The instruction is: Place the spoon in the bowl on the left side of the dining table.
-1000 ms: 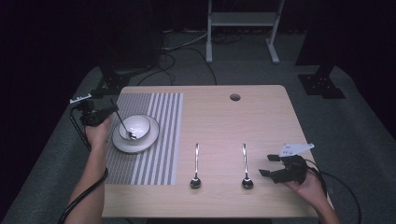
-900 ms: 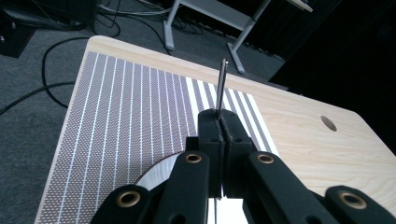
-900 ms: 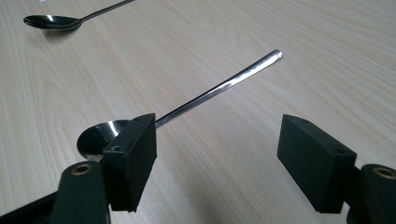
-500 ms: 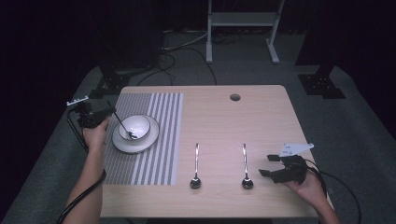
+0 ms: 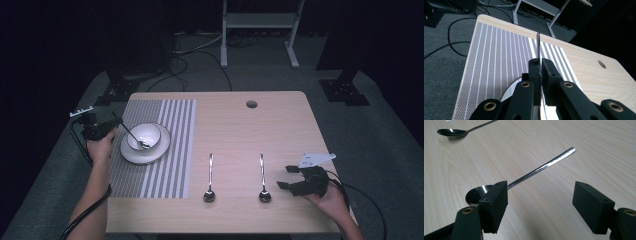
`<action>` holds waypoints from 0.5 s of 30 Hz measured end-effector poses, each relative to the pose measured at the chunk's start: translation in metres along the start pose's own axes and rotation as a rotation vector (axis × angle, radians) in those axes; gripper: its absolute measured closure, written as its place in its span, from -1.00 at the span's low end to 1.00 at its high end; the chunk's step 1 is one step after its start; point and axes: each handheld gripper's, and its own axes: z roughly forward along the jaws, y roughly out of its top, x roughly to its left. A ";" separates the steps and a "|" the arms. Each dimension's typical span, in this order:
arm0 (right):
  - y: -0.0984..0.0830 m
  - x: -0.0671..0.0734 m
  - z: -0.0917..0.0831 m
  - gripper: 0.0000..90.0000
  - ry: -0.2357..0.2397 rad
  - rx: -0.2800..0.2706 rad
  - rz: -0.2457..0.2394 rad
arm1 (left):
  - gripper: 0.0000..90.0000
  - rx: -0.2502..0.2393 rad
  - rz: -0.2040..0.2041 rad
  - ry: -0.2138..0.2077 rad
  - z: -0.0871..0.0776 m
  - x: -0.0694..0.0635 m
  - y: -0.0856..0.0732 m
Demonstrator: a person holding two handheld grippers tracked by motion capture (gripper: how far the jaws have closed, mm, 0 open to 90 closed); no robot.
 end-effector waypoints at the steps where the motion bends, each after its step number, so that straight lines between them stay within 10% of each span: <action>1: 0.000 0.000 0.000 -0.40 0.001 0.001 0.001 | 0.91 0.001 -0.003 0.000 0.000 0.000 0.000; 15: 0.001 0.001 0.002 -0.40 0.004 0.001 -0.002 | 0.85 0.007 -0.015 0.001 -0.002 0.007 -0.008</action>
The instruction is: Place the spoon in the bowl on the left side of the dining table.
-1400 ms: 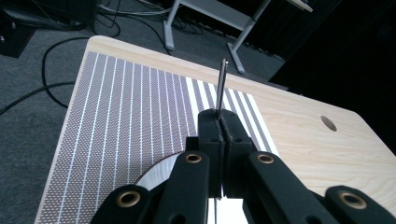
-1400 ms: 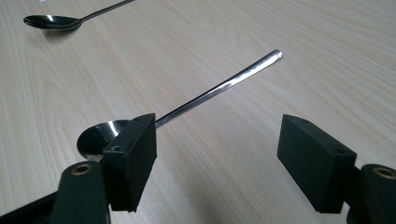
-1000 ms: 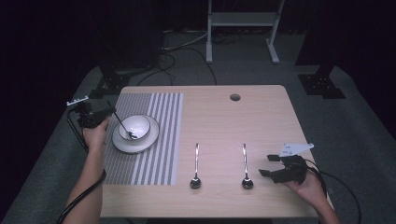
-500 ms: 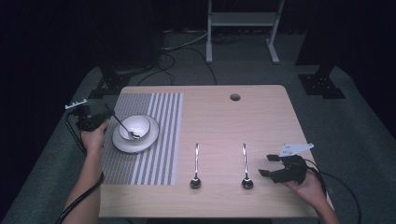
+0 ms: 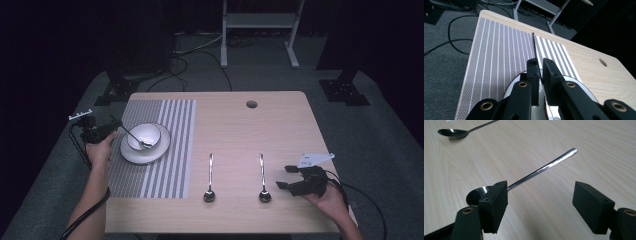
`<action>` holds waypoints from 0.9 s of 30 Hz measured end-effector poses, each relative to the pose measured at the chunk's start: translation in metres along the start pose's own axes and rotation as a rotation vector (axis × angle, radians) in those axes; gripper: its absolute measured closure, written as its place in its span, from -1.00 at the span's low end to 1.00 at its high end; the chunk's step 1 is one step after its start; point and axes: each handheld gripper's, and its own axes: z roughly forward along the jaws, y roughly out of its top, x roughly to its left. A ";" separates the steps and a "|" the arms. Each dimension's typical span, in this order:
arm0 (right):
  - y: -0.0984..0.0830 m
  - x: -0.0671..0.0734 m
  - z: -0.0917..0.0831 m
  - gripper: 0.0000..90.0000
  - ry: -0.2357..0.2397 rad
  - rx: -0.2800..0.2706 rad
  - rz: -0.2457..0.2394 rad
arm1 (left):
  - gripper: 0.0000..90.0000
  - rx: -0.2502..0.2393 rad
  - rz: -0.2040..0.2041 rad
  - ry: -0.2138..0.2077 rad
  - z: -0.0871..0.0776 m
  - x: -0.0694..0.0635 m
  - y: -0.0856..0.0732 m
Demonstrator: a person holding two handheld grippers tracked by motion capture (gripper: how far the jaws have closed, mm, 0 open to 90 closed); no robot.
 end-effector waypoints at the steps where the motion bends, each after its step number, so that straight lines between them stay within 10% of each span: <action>1: 0.000 0.000 0.000 -0.40 0.000 0.000 0.000 | 0.85 0.005 0.002 0.000 0.000 0.001 -0.001; 27: 0.001 0.000 -0.001 -0.40 0.000 -0.002 -0.003 | 0.39 0.035 -0.014 -0.030 -0.004 0.004 -0.017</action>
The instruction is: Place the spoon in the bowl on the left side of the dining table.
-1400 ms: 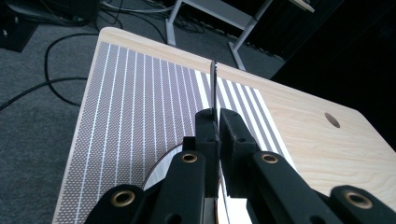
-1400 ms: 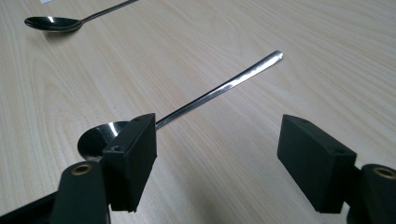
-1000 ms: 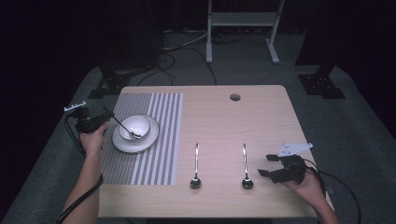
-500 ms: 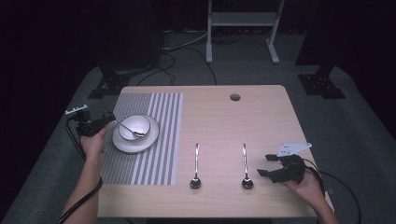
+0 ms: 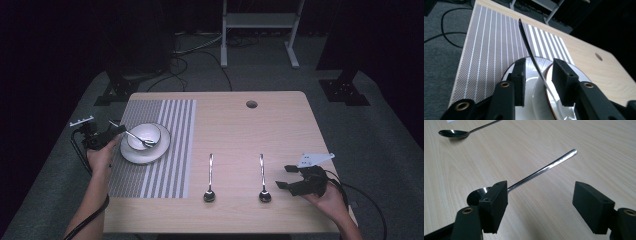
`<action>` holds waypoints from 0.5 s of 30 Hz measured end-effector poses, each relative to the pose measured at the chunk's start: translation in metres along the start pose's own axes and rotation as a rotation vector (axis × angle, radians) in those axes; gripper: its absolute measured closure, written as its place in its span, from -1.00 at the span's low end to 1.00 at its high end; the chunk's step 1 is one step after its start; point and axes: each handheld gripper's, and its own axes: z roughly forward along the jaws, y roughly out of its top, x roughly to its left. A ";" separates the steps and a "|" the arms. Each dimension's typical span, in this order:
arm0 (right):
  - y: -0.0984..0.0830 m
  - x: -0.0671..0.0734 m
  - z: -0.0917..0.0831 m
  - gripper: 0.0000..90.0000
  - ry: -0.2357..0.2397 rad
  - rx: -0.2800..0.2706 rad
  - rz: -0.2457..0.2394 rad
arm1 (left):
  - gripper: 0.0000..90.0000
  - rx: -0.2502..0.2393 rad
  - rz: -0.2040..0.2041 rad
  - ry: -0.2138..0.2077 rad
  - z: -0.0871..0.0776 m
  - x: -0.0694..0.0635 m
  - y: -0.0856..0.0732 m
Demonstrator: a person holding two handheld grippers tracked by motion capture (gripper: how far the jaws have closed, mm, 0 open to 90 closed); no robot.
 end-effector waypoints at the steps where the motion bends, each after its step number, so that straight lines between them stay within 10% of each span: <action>1: 0.000 0.000 0.000 -0.40 -0.001 0.001 0.000 | 0.36 0.007 0.009 0.006 -0.002 0.000 0.000; 15: 0.001 0.000 0.000 -0.42 -0.013 -0.004 0.004 | 0.11 0.047 0.108 0.040 -0.027 -0.008 -0.020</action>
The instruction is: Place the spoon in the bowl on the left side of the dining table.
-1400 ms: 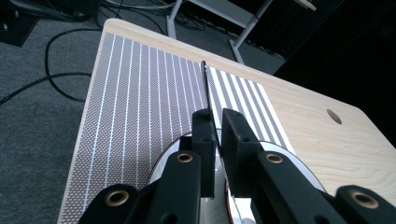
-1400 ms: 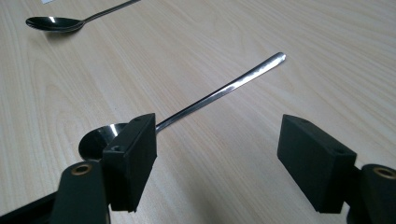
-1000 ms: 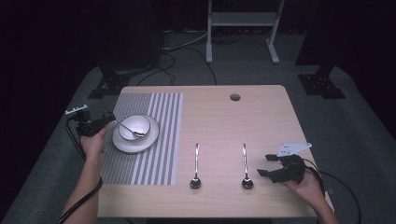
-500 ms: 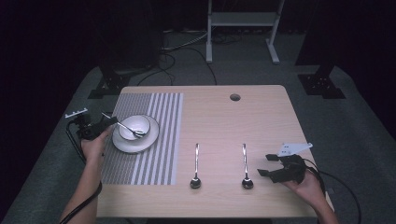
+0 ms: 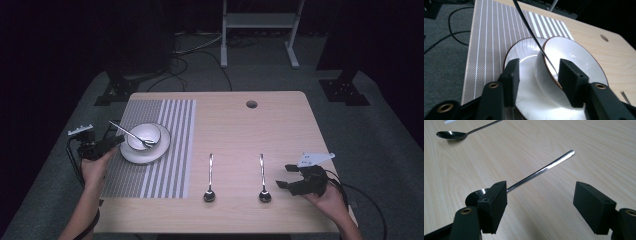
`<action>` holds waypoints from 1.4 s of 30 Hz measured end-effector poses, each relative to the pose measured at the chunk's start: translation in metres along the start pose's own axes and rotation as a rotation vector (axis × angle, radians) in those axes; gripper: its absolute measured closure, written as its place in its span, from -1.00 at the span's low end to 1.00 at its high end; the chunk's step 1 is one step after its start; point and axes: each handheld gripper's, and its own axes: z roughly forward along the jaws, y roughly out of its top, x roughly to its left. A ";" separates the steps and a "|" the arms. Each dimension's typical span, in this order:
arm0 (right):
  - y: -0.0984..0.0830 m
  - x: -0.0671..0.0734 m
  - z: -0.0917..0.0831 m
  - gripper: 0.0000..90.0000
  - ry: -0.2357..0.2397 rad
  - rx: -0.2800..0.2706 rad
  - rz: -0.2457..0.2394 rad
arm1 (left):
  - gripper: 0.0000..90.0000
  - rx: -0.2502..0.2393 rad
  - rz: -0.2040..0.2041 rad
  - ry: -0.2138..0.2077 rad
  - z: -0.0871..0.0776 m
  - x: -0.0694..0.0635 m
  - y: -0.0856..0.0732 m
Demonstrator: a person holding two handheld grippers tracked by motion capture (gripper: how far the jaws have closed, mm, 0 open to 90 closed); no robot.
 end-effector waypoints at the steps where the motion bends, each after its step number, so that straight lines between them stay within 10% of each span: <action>1: 0.000 0.000 0.000 -0.42 -0.001 0.002 0.000 | 0.03 -0.005 -0.002 -0.001 -0.002 -0.001 -0.002; 26: 0.000 -0.002 0.001 -0.51 -0.010 0.006 0.020 | -0.56 0.059 0.195 -0.023 -0.017 -0.048 -0.025; 42: 0.000 -0.001 0.001 -0.52 -0.013 0.007 0.016 | -0.65 0.085 0.247 -0.094 -0.010 -0.078 -0.031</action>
